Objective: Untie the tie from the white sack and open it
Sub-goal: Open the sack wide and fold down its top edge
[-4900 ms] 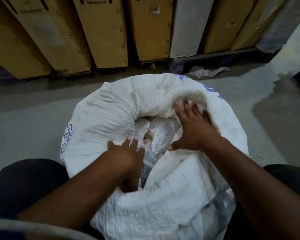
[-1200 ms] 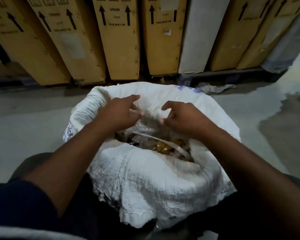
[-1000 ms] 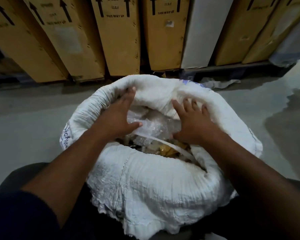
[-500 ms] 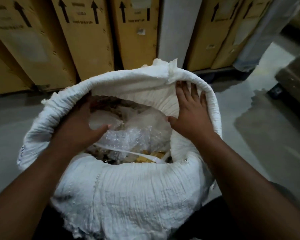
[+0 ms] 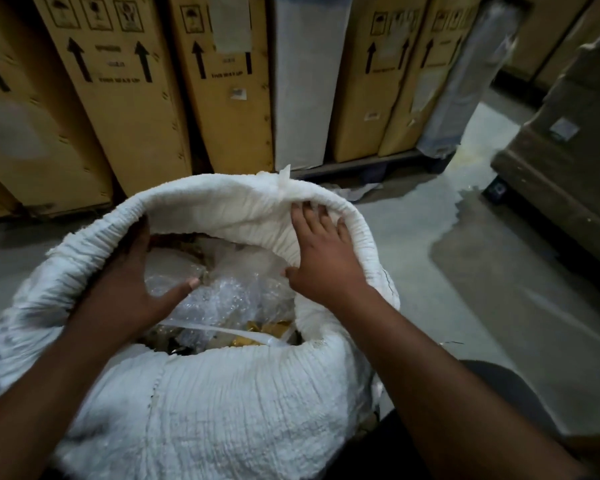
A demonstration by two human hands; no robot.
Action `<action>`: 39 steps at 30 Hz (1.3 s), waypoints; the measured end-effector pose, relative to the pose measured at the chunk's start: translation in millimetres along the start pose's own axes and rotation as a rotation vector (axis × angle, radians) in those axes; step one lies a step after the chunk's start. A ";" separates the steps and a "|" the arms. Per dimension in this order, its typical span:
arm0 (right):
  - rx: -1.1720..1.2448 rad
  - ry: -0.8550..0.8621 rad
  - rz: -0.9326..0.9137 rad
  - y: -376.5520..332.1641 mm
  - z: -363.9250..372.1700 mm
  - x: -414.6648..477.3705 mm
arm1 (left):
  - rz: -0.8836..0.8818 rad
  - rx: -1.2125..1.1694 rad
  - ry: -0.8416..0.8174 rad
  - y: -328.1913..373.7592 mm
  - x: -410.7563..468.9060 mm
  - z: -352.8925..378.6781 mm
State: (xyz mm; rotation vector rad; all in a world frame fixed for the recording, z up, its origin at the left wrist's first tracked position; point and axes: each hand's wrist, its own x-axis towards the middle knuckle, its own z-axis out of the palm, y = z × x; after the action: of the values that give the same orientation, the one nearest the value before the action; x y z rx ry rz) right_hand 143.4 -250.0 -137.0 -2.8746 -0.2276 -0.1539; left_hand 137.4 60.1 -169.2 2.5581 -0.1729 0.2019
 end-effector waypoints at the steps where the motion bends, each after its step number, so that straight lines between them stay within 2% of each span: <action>1: 0.076 -0.012 -0.011 -8.8 -1.5 -2.4 | 0.028 0.017 0.000 -0.8 -0.2 3.0; 4: 0.255 -0.062 -0.104 -40.5 -2.0 -19.7 | 0.059 0.056 -0.006 -1.8 -1.1 12.5; 7: 0.280 -0.121 -0.257 -60.8 2.9 -38.2 | 0.069 0.074 -0.033 -2.8 -1.7 21.2; 10: 0.254 -0.188 -0.329 -65.5 9.2 -43.1 | 0.094 0.048 -0.077 -4.3 -3.8 27.2; 15: 0.276 -0.271 -0.187 -46.6 12.6 -29.5 | 0.047 -0.042 -0.026 -13.6 5.6 11.8; 18: 0.409 -0.167 -0.098 -27.7 3.8 -15.0 | 0.027 -0.118 0.013 -11.3 15.2 -3.1; 21: 0.401 -0.001 -0.047 -8.1 -6.4 -2.0 | 0.055 -0.005 0.091 -11.1 22.8 -12.5; 23: 0.360 0.078 -0.020 6.0 -11.9 4.6 | -0.008 0.050 0.193 -13.6 24.7 -21.7; 32: 0.280 0.192 0.000 54.7 -26.2 14.4 | -0.012 0.088 0.312 -28.3 20.1 -49.0; 36: 0.281 0.209 0.050 58.7 -24.7 12.9 | 0.005 0.039 0.277 -15.9 13.0 -40.3; 39: 0.207 0.091 0.036 39.9 -12.3 6.1 | 0.084 -0.029 0.110 2.5 4.1 -15.2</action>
State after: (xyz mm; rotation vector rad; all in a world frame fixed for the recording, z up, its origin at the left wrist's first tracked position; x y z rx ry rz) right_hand 155.1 -290.5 -134.1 -2.6571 -0.1643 -0.2398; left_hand 139.3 65.9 -154.5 2.5051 -0.2402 0.3689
